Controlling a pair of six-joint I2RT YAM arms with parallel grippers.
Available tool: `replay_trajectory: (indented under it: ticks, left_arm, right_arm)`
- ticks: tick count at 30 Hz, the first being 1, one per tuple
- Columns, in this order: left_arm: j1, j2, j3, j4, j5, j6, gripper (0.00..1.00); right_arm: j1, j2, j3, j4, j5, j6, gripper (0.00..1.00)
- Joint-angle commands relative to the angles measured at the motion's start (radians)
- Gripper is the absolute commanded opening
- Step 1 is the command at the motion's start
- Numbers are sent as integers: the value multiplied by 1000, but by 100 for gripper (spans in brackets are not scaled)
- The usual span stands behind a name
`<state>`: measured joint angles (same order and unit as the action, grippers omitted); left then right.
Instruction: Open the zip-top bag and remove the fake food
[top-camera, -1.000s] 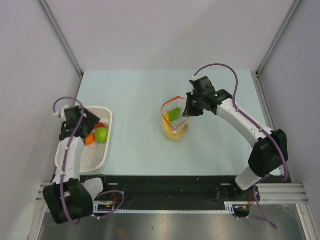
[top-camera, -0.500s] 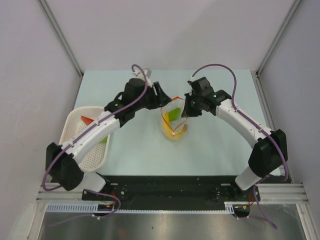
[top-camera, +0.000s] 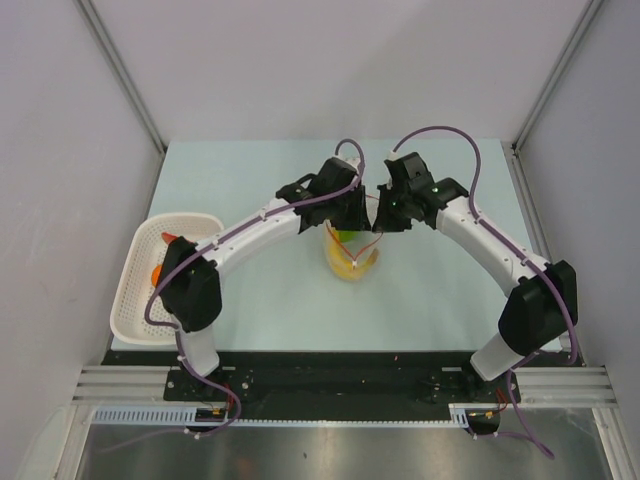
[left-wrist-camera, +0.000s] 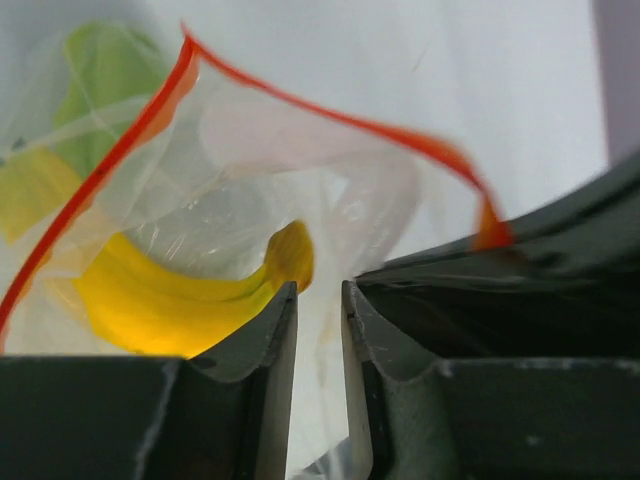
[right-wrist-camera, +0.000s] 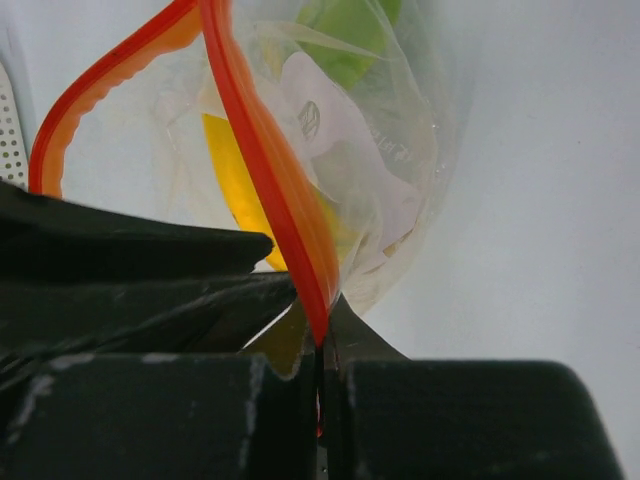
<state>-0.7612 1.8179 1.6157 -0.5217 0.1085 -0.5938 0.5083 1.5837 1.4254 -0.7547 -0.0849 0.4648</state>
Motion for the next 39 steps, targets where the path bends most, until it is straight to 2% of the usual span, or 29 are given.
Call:
replay_trajectory:
  ticks: [1, 2, 7, 12, 13, 17, 19, 24, 31, 39]
  left_arm:
    - [-16, -23, -49, -23, 49, 51, 27]
    - [-26, -46, -89, 35, 78, 78, 27]
    - [-27, -43, -154, 110, 154, 210, 28]
    - [-27, 38, -139, 135, 183, 299, 30]
    - [-27, 50, -132, 141, 201, 322, 32]
    - [-32, 69, -128, 178, 249, 342, 54]
    - [-33, 93, -116, 152, 231, 344, 54]
    - [-33, 100, -163, 196, 201, 336, 46]
    - [-35, 113, -241, 301, 186, 279, 55]
    - [-44, 106, -378, 443, 66, 192, 49]
  right_arm:
    - [-11, -47, 46, 0, -3, -12, 0]
    - [-11, -47, 46, 2, -12, -14, 0]
    - [-30, -50, 46, 12, -49, -14, 0]
    - [-37, -45, 46, 14, -82, -9, 0]
    - [-39, -42, 46, 15, -87, -8, 0]
    - [-40, -42, 46, 9, -96, -5, 0]
    - [-42, -45, 46, 11, -92, -5, 0]
    - [-50, -47, 46, 14, -96, 1, 0]
    - [-51, -44, 46, 6, -99, 11, 0]
    - [-54, -41, 46, -11, -95, 31, 0]
